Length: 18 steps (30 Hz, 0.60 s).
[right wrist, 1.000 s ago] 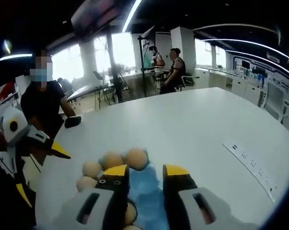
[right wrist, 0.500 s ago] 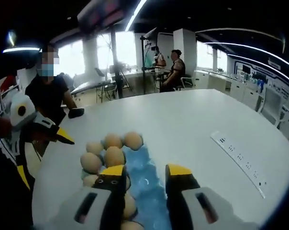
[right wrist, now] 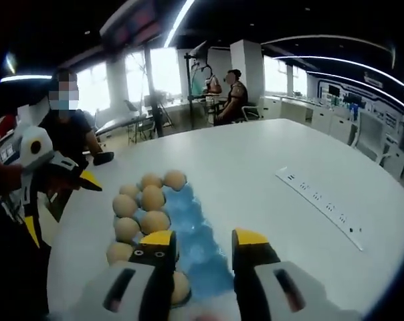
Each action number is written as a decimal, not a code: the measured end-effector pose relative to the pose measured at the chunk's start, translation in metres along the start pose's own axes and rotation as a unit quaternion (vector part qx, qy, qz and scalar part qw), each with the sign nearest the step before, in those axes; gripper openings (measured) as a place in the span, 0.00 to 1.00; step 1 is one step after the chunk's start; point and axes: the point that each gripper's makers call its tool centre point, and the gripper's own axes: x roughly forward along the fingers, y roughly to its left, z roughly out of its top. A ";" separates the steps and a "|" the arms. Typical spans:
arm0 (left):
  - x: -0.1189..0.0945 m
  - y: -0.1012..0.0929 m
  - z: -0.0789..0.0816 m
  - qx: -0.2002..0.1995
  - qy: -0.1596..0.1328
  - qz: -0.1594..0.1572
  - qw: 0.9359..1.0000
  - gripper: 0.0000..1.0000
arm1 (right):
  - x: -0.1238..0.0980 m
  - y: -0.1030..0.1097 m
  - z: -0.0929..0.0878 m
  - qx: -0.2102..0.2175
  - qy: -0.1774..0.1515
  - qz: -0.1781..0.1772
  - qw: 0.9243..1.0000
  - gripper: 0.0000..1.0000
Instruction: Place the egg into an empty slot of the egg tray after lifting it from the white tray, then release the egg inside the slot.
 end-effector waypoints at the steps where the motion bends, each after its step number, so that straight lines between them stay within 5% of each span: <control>1: 0.002 -0.002 0.001 0.002 0.000 -0.001 1.000 1.00 | -0.004 -0.002 -0.002 -0.003 0.000 -0.005 1.000 0.34; 18: 0.011 -0.020 0.003 0.013 0.006 -0.013 1.000 1.00 | -0.045 -0.025 -0.028 -0.018 0.009 -0.039 0.999 0.32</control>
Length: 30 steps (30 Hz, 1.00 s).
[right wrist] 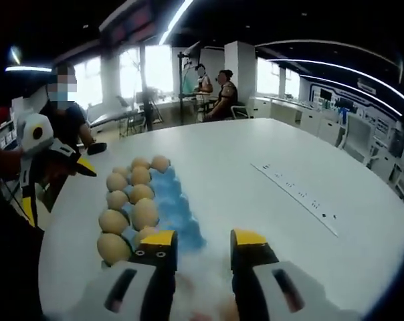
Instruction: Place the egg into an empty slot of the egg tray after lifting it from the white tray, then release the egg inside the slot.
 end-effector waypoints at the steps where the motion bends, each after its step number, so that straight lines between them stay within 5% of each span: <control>1: 0.001 -0.001 0.000 0.001 0.000 -0.001 1.000 1.00 | -0.003 -0.002 -0.003 -0.005 0.004 -0.004 1.000 0.32; 30: 0.021 -0.017 0.012 0.017 0.003 -0.018 1.000 1.00 | -0.038 -0.032 -0.050 -0.008 0.043 -0.034 0.998 0.29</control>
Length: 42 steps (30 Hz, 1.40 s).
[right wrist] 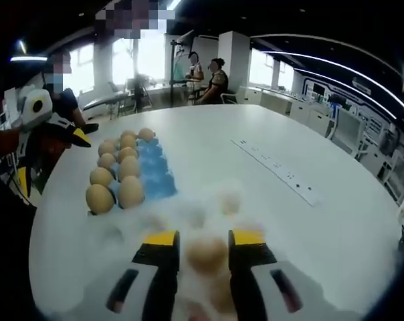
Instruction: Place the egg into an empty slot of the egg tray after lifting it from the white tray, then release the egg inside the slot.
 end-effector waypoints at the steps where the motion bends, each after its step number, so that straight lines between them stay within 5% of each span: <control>1: 0.000 -0.001 -0.001 0.000 0.001 -0.001 1.000 1.00 | 0.000 -0.001 -0.002 -0.003 0.006 -0.002 1.000 0.29; 12: 0.001 -0.006 -0.004 -0.003 0.003 0.000 1.000 1.00 | 0.003 -0.004 -0.012 0.005 0.027 0.003 1.000 0.27; 15: 0.002 -0.007 -0.004 -0.003 0.004 -0.001 1.000 1.00 | 0.003 -0.005 -0.020 -0.004 0.060 -0.003 0.998 0.27; 32: 0.004 -0.003 -0.003 -0.003 0.002 0.001 1.000 1.00 | 0.007 -0.005 -0.021 0.015 0.124 -0.007 0.992 0.27; 42: -0.001 -0.002 -0.009 -0.002 0.005 0.002 1.000 1.00 | 0.002 -0.005 -0.017 0.004 0.107 -0.021 0.994 0.27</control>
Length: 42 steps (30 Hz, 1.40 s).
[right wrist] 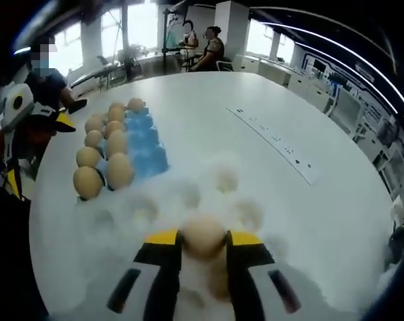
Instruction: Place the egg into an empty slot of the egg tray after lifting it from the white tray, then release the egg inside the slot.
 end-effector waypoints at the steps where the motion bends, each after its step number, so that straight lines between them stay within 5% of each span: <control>1: 0.000 0.001 0.000 0.000 0.000 0.001 1.000 1.00 | -0.001 0.000 0.000 0.001 -0.002 -0.001 1.000 0.27; 13: -0.004 0.010 0.005 -0.004 -0.007 0.014 1.000 1.00 | -0.013 0.007 0.023 0.015 -0.048 0.002 0.999 0.27; 42: -0.019 0.018 -0.002 -0.028 -0.018 0.032 0.999 1.00 | -0.002 0.034 0.065 0.036 -0.104 0.033 0.993 0.27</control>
